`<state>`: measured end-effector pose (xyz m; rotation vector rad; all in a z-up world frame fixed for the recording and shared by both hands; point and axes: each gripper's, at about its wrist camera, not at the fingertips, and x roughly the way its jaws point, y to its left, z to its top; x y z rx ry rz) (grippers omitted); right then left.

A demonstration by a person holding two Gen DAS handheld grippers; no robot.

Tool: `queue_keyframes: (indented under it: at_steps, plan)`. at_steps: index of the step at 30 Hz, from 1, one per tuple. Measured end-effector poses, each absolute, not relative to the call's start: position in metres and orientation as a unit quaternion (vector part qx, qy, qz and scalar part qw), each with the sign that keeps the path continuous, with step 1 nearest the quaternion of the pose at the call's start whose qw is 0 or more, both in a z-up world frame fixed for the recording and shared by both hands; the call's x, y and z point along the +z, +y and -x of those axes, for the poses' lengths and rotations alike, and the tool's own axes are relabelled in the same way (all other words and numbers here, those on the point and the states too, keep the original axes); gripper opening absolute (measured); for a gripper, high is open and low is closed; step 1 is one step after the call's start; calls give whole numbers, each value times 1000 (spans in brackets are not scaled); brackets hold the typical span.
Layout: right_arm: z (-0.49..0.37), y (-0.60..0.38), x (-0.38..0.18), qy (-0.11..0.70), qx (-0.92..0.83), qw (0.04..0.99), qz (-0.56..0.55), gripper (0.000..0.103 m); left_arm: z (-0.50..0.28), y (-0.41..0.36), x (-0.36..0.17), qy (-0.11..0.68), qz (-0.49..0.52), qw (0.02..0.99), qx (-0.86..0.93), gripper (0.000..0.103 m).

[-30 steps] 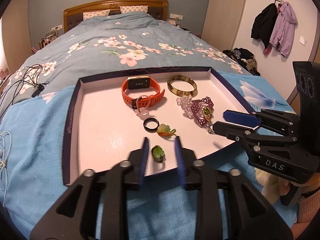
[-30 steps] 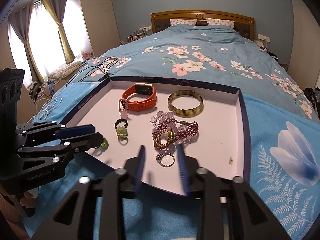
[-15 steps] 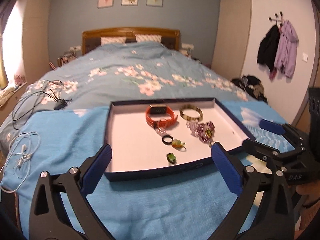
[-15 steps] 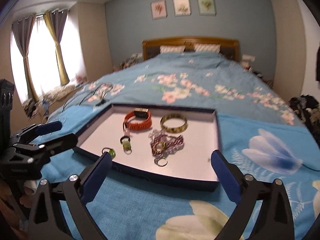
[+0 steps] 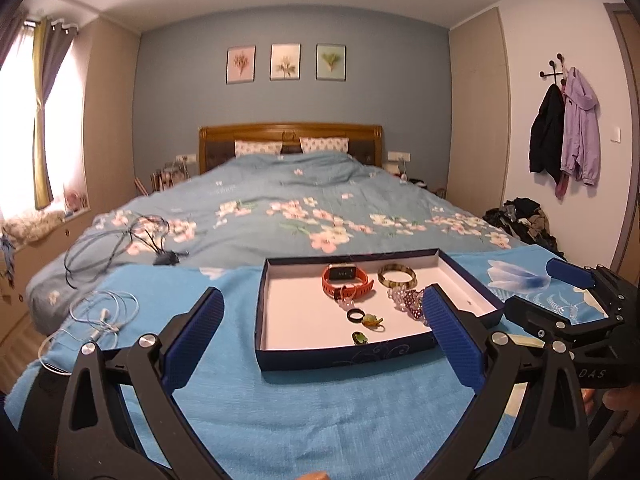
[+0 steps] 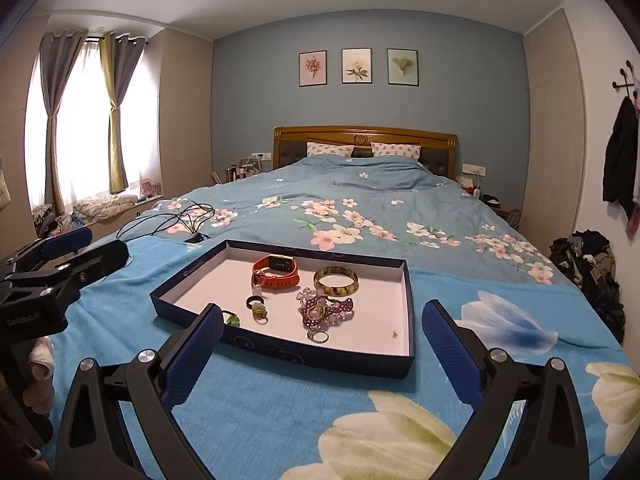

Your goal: Organize jewelry

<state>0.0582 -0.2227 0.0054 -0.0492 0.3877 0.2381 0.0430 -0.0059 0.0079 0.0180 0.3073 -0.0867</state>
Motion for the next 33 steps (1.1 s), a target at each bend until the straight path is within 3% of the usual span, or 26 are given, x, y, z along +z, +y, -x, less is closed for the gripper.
queue_keyframes:
  at_steps: [33]
  plan:
    - [-25,-222,16,170,112,979,24,96,6,-13,18,97,-10,994,-40,98]
